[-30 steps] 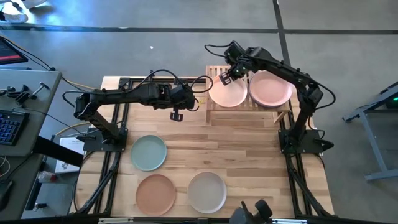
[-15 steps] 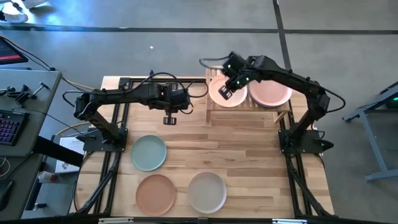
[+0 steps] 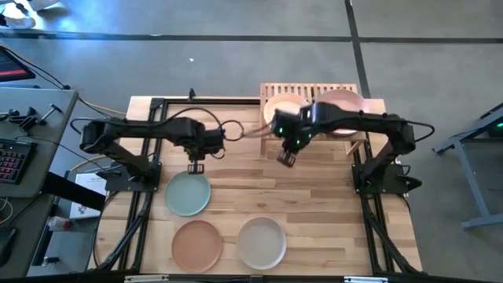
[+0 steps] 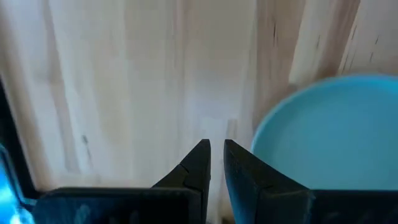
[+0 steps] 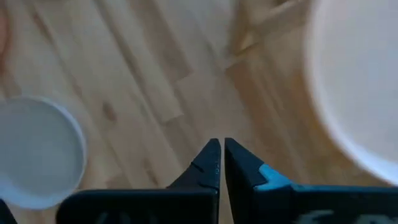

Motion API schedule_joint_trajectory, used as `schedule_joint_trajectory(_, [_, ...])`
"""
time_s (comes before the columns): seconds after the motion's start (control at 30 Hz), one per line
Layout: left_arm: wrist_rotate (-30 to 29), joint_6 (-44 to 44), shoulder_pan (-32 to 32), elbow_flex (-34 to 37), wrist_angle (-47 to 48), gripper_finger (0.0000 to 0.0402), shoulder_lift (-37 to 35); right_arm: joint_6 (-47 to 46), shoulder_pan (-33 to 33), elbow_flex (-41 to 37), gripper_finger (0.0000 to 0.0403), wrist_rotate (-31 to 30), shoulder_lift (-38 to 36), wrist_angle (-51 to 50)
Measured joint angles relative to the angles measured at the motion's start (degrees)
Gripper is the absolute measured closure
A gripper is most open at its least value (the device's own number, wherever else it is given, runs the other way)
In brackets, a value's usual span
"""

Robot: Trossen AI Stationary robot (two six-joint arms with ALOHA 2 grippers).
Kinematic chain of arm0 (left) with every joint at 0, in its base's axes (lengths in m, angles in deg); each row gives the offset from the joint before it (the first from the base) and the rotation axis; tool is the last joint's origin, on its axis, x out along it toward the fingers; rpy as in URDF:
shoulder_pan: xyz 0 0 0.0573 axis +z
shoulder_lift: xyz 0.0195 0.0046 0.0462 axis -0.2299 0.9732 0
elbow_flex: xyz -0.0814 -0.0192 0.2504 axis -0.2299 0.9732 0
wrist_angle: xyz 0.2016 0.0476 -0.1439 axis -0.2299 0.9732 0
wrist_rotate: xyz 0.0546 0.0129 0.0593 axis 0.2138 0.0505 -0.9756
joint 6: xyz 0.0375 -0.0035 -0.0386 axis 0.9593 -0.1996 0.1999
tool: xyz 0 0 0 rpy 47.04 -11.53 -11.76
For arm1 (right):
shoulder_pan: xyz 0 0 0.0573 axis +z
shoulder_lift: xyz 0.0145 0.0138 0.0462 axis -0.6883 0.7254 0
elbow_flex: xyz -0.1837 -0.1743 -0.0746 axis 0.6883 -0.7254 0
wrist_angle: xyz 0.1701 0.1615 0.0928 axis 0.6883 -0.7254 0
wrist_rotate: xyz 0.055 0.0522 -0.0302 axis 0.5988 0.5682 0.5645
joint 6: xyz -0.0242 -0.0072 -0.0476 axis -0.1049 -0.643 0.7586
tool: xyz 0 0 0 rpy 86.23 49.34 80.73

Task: Place and stack plates onto a shelf
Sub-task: Stack the light blue plate on top of the white plate on the shelf

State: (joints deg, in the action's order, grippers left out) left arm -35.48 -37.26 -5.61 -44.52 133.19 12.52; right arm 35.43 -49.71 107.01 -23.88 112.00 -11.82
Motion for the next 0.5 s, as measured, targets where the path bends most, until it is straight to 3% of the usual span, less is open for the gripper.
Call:
schedule_joint_trajectory(0.3, [0.8, -7.8, -1.9, 11.6, -4.1, 0.0367, -7.9, -6.6, 12.0, 0.0, 0.0402, -6.8, 0.1, 0.1])
schedule_joint_trajectory(0.5, [1.5, -4.1, -2.2, 16.7, -8.2, 0.0367, -8.5, -11.8, 18.3, 0.0, 0.0402, -9.8, 0.1, 0.1])
